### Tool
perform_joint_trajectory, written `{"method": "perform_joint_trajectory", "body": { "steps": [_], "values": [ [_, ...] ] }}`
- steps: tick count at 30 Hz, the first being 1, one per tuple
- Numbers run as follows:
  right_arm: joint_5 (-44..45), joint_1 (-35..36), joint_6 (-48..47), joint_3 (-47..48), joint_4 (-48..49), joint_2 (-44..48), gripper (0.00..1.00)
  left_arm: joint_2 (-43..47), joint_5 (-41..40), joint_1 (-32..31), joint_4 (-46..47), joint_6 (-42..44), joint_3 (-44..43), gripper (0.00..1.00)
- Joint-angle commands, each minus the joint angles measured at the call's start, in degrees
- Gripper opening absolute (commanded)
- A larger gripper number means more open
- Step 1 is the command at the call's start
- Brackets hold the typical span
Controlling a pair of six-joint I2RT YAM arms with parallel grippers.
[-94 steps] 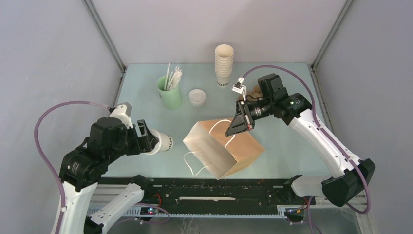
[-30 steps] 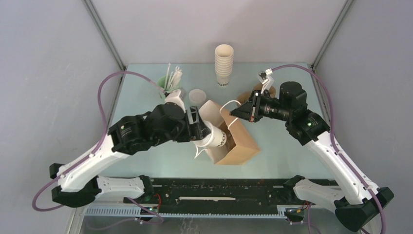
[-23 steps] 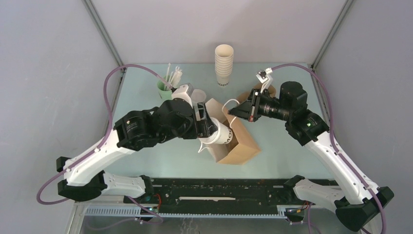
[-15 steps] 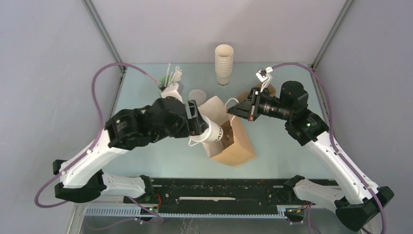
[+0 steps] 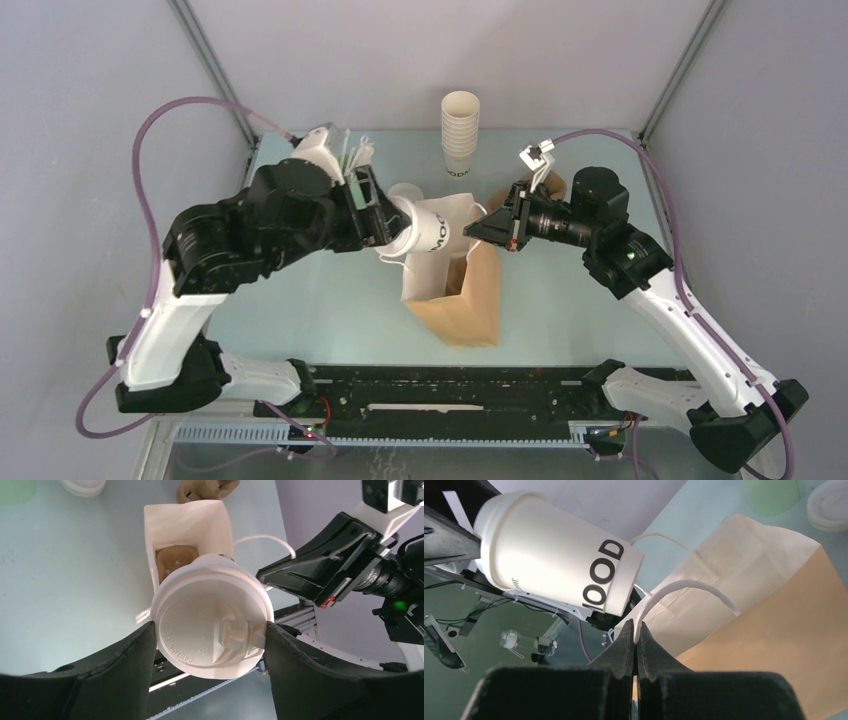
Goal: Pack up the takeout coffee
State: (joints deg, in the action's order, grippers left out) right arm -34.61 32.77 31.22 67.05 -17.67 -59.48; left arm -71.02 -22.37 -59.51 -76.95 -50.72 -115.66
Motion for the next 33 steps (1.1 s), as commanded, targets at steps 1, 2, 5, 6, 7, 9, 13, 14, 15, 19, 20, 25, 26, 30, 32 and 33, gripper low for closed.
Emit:
{"method": "perform_joint_trajectory", "body": {
  "steps": [1,2,5,6,7,9,13,14,15,19,20,25,26,30,32,33],
  "values": [
    [-0.5,0.5,-3.7,2.7,-0.8,-0.5,0.00,-6.0,4.9,0.7,2.0,8.3,-6.1,0.47],
    [-0.5,0.4,-3.9,2.7,-0.9,-0.4,0.00,-6.7,5.7,0.7,2.5,9.3,-6.2,0.47],
    [-0.8,0.4,-3.6,2.7,-0.2,-0.3,0.00,-8.5,9.0,1.2,4.4,11.5,-5.5,0.47],
    [-1.0,0.4,-3.5,2.8,0.0,-0.3,0.00,-9.1,9.8,1.6,4.2,11.6,-5.4,0.47],
    [-1.2,0.5,-3.4,2.7,0.1,-0.2,0.00,-9.6,10.3,2.1,4.1,11.6,-5.4,0.47],
    [-1.5,0.4,-3.3,2.7,0.2,-0.3,0.00,-10.6,11.1,2.5,4.2,12.2,-5.2,0.46],
    [-1.5,0.5,-2.9,2.8,0.1,0.2,0.00,-11.9,11.9,2.6,4.0,12.3,-3.2,0.45],
    [-1.6,0.5,-2.7,2.7,0.4,0.4,0.00,-11.6,12.3,2.6,5.0,12.3,-1.8,0.45],
    [-1.6,0.4,-2.3,2.7,0.7,0.6,0.00,-11.1,12.7,2.6,5.6,12.1,-0.2,0.45],
    [-1.6,0.1,-1.3,4.0,1.4,0.6,0.00,-9.4,12.3,2.6,7.1,11.9,4.8,0.45],
    [-1.6,-0.1,-0.8,4.0,1.9,0.6,0.00,-9.1,12.3,2.6,7.2,11.9,5.7,0.44],
    [-1.5,-0.3,0.6,4.8,3.3,0.1,0.00,-8.9,12.0,2.6,6.4,11.4,7.7,0.44],
    [-1.2,-0.3,0.8,4.9,3.3,0.1,0.00,-9.1,12.0,2.6,6.3,11.3,7.7,0.44],
    [-0.8,-0.7,0.4,4.8,3.1,-0.1,0.00,-10.8,10.2,2.3,2.8,11.3,5.4,0.42],
    [-1.2,-1.0,0.3,4.8,3.0,-0.3,0.00,-11.8,8.0,2.2,-0.5,11.7,1.9,0.42],
    [-1.3,-1.0,0.2,4.8,2.8,-0.3,0.00,-11.9,7.1,2.2,-1.6,12.1,1.2,0.42]
  ]
}}
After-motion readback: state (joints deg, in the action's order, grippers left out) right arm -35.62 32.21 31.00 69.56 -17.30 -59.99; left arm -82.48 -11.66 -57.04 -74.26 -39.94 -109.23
